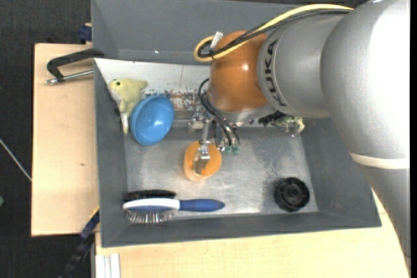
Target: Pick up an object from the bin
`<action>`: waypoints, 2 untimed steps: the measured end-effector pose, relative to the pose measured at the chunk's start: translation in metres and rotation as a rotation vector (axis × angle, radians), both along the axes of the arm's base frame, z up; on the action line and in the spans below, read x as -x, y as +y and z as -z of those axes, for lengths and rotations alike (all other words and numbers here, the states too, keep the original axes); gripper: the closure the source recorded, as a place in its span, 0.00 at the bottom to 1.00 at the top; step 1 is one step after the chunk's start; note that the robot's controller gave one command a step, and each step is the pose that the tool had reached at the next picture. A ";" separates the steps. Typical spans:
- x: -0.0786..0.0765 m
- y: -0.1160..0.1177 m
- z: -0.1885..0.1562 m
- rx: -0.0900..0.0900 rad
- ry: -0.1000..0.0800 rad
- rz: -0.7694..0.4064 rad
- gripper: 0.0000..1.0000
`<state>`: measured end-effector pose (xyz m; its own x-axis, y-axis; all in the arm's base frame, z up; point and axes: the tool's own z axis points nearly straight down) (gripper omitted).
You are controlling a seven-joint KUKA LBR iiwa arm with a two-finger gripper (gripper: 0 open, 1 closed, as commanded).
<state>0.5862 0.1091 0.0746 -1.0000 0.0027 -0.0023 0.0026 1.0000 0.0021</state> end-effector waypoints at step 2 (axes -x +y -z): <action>-0.004 0.000 -0.006 0.002 -0.006 -0.001 1.00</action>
Offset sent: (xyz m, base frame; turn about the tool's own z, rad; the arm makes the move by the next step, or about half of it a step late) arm 0.0000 0.0000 0.0000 0.0000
